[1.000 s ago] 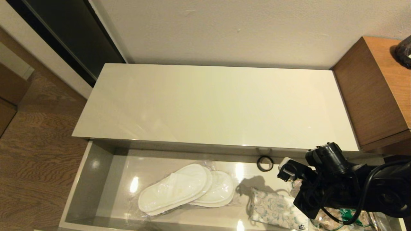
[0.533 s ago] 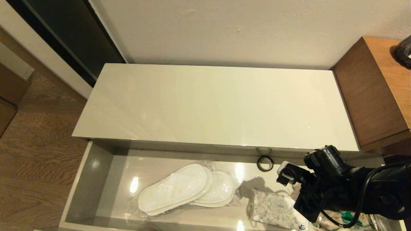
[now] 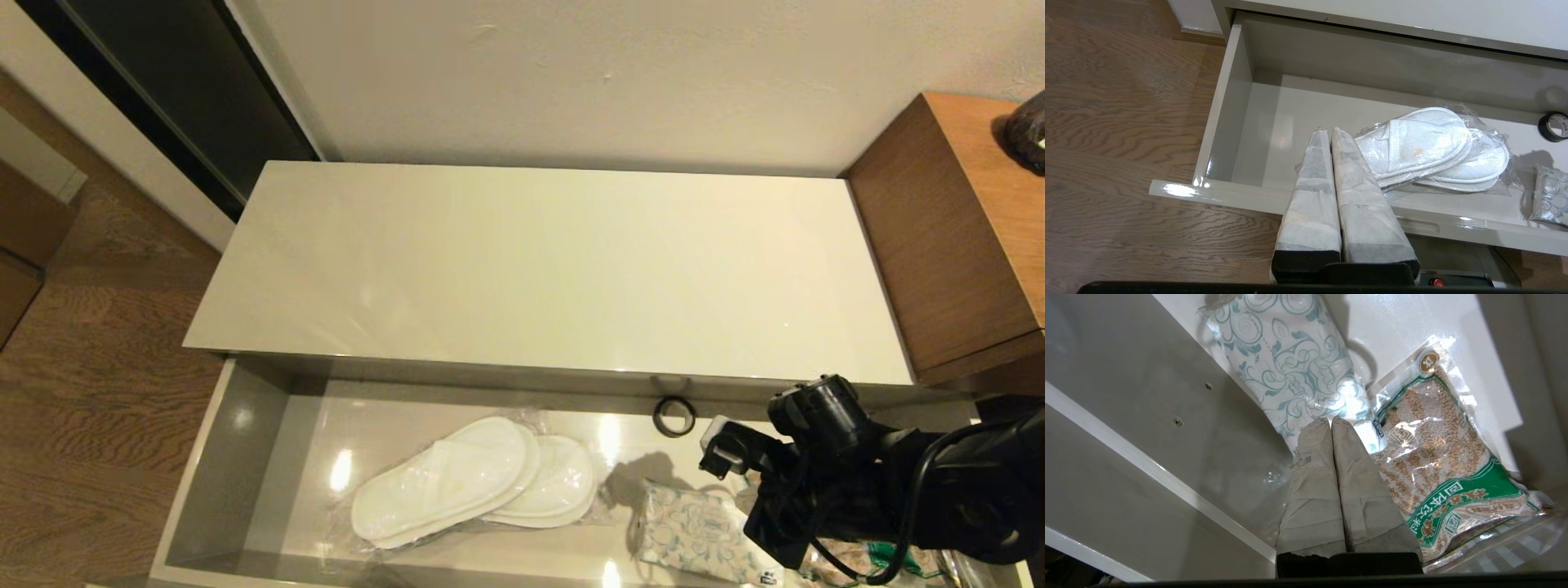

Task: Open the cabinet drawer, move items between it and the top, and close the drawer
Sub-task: Take out the tissue from the drawer

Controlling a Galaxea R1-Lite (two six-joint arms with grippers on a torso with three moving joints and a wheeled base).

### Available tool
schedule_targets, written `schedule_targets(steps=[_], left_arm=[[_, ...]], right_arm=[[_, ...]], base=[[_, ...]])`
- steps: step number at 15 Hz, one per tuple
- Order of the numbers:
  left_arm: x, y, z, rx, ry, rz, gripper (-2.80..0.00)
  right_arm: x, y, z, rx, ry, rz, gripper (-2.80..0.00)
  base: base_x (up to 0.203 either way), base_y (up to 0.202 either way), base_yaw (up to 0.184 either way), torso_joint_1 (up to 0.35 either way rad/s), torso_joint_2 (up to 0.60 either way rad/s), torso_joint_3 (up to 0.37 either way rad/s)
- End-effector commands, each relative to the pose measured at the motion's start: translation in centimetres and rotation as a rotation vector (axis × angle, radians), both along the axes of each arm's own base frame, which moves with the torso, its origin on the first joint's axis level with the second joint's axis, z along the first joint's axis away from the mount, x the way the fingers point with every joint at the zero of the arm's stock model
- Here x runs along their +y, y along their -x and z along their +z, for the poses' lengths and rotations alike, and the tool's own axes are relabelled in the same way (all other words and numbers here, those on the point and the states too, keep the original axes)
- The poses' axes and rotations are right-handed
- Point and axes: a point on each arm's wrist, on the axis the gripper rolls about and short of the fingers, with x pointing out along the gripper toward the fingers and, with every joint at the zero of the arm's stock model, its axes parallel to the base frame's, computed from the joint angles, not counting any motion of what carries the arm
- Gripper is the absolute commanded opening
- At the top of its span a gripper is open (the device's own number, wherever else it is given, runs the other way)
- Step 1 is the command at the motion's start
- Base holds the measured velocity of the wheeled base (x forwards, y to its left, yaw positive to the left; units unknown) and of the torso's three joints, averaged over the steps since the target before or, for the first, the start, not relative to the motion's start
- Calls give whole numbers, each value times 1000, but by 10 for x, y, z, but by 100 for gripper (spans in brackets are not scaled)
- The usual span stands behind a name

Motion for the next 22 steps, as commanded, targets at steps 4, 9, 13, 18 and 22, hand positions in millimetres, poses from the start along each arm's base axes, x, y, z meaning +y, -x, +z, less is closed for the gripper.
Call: schedule_targets(steps=[4,9,13,18,22], left_arm=[[0,0,0,1,1,0,-280],[0,0,0,1,1,0,-280],[0,0,0,1,1,0,-280],[0,0,0,1,1,1,-280],[0,0,0,1,1,0,-280]], right_arm=[[5,4,-5,15,17,36,0],[7,2,-8,19,37,52,0],[8,5,-8,21,45,69,0],[10,3,-6,8,55,73,0],[10,4,-11,25,68,83,0]], base=[[0,0,0,0,0,0],[0,0,0,0,0,0],[0,0,0,0,0,0],[0,0,0,0,0,0],[0,0,0,0,0,0]])
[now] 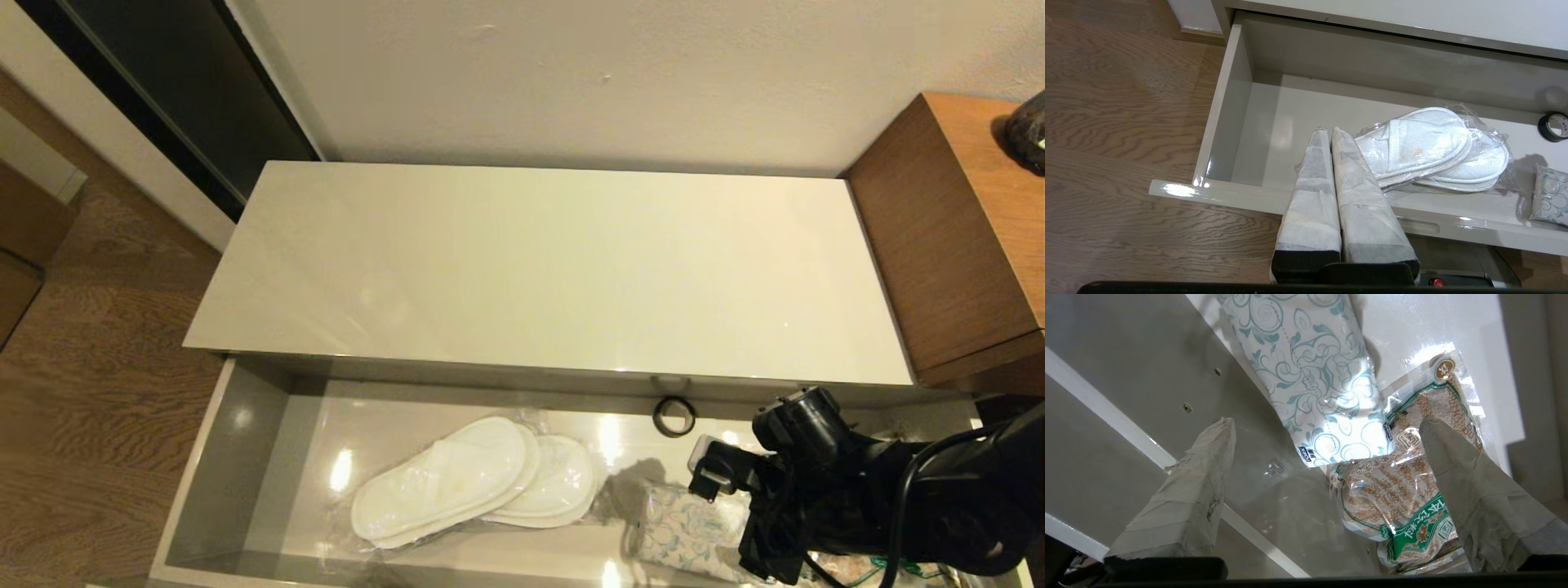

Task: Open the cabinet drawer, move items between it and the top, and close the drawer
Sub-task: Take out the tissue from the drawer

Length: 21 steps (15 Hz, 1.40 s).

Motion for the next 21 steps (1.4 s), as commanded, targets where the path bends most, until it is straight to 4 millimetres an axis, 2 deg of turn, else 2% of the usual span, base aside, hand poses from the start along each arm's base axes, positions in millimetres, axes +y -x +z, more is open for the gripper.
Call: schedule_targets(steps=[1,6,14,21], left_arm=[[0,0,0,1,1,1,-280],[0,0,0,1,1,1,-280],[0,0,0,1,1,1,-280],[0,0,0,1,1,1,-280]], right_arm=[[2,0,-3,7,6,9,0],[2,-1,-12,35,55,57,0],[9,-16,-35,-11,110,89,0],[9,-16,-39,-10,136,129,0]], base=[[0,0,0,0,0,0],[0,0,0,0,0,0],[0,0,0,0,0,0],[0,0,0,0,0,0]])
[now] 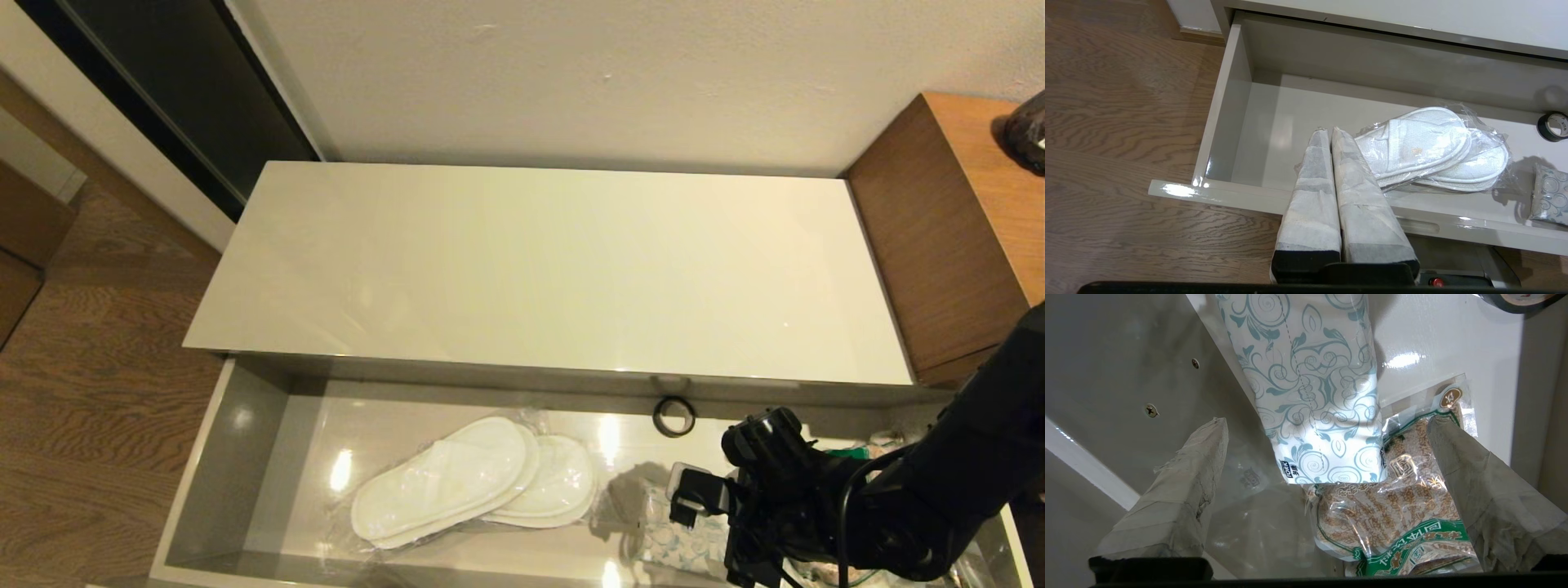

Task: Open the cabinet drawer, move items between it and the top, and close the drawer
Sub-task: Take out the tissue from the drawer

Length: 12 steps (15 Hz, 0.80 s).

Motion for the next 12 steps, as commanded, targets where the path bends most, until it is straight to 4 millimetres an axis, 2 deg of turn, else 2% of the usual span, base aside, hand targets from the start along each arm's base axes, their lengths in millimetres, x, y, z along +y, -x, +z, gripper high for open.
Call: schedule_targets(steps=[1,6,12], left_arm=[[0,0,0,1,1,2,-280],[0,0,0,1,1,2,-280],[0,0,0,1,1,2,-280]], right_arm=[[2,-2,-3,4,7,7,0],[7,-13,-10,3,15,19,0],[13,-24,-30,-12,5,15,0]], base=[[0,0,0,0,0,0],[0,0,0,0,0,0],[0,0,0,0,0,0]])
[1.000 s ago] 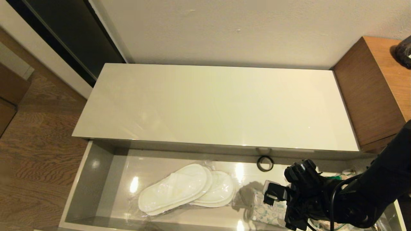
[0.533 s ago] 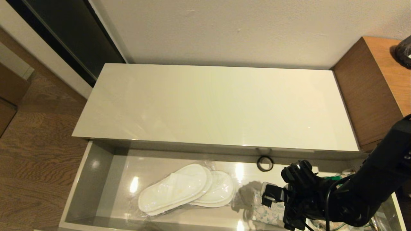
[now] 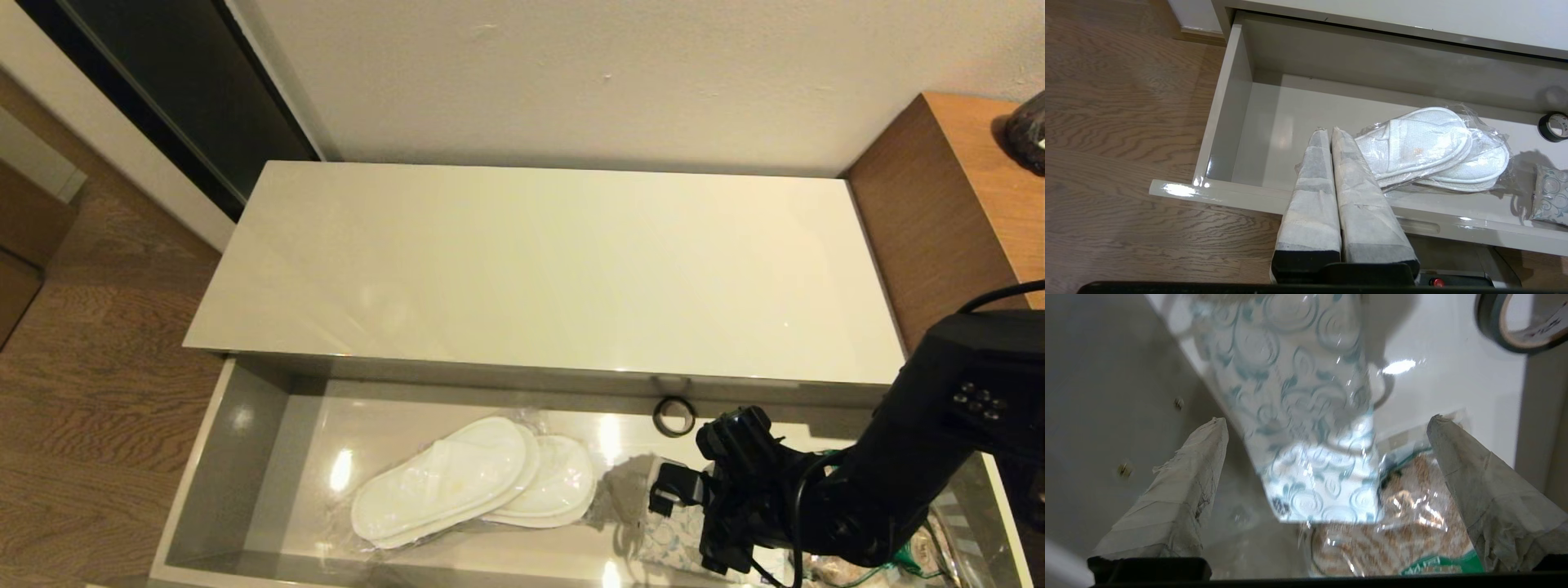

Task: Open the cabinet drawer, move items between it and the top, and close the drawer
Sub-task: Take out the tissue from the drawer

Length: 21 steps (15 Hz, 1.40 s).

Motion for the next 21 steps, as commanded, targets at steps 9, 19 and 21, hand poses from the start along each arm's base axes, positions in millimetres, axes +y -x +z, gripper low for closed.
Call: schedule_targets(steps=[9,19,21], left_arm=[[0,0,0,1,1,1,-280],[0,0,0,1,1,-1,-280],[0,0,0,1,1,1,-280]], right_arm=[[8,-14,-24,9,-1,3,0],[11,-23,-39,26,3,-1,0],[12,-24,-41,29,5,1,0]], base=[[0,0,0,0,0,0],[0,0,0,0,0,0],[0,0,0,0,0,0]])
